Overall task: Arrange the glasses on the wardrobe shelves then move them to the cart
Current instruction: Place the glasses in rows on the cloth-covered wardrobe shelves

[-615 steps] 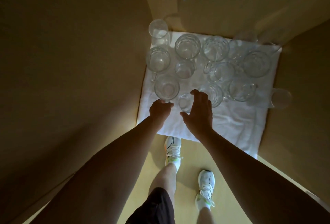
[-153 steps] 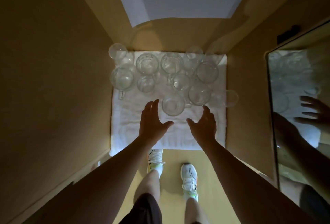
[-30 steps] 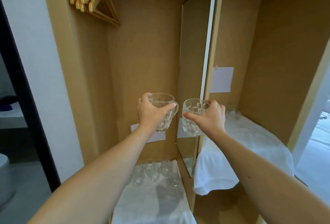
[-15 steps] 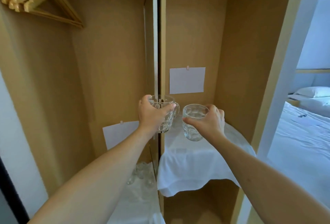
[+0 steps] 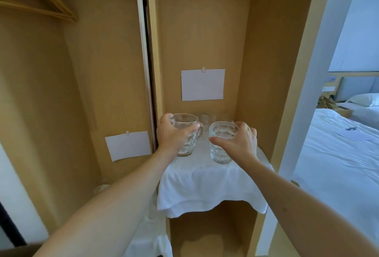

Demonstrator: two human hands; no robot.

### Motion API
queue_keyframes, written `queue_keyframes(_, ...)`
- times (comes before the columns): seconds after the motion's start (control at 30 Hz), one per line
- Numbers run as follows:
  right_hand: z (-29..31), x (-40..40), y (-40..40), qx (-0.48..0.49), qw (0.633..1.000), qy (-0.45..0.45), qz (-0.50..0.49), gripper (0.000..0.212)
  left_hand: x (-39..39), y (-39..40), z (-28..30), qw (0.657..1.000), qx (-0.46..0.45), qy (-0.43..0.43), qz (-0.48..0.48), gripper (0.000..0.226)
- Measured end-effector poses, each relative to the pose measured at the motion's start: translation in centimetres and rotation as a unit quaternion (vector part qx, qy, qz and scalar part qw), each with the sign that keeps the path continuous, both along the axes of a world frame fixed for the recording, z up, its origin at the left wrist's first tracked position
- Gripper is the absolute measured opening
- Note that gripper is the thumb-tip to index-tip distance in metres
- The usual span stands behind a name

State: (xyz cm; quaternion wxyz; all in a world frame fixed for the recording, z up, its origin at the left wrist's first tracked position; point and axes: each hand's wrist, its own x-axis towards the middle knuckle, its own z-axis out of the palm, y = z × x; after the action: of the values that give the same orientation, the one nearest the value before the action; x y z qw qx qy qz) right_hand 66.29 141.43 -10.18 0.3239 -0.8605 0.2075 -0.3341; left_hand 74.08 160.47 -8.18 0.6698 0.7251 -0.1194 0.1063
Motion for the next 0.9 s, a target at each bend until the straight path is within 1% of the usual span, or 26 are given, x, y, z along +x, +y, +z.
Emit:
queue_keyframes(0.1, -1.5, 0.3, -1.2, -0.001, 1.0, 0.023, 0.002, 0.099, 0.4, -1.2, -1.3, 1.0, 0.028, -0.002, 0.013, 0.083)
queue_keyframes(0.17, -2.4, 0.7, -2.0, -0.006, 0.999, 0.037, -0.004, 0.101, 0.9, -1.9, -2.1, 0.999, 0.047, 0.004, 0.016, 0.087)
queue_keyframes(0.3, -4.0, 2.0, -3.8, -0.009, 0.998, 0.052, -0.018, 0.108, 2.8, -3.5, -3.7, 0.999, 0.048, 0.015, 0.013, 0.09)
queue_keyframes(0.4, -5.1, 3.7, -5.3, -0.006, 0.997, 0.066, -0.029, 0.114, 5.0, -5.2, -5.1, 0.998, 0.061, 0.023, 0.003, 0.097)
queue_keyframes(0.5, -6.4, 6.4, -7.1, -0.01, 0.996, 0.083, -0.028, 0.112, 7.8, -7.1, -6.9, 0.997, 0.063, 0.051, -0.003, 0.098)
queue_keyframes(0.63, -7.8, 9.7, -9.3, -0.011, 0.995, 0.097, -0.028, 0.108, 11.2, -9.4, -9.2, 0.993, 0.083, 0.082, -0.017, 0.093)
queue_keyframes(0.77, -8.9, 13.6, -11.1, 0.005, 0.994, 0.103, -0.025, 0.113, 15.5, -11.5, -10.6, 0.988, 0.112, 0.102, -0.03, 0.102)
queue_keyframes(0.9, -10.1, 17.1, -12.4, 0.012, 0.994, 0.112, -0.01, 0.115, 18.9, -13.0, -11.6, 0.986, 0.12, 0.11, -0.027, 0.111)
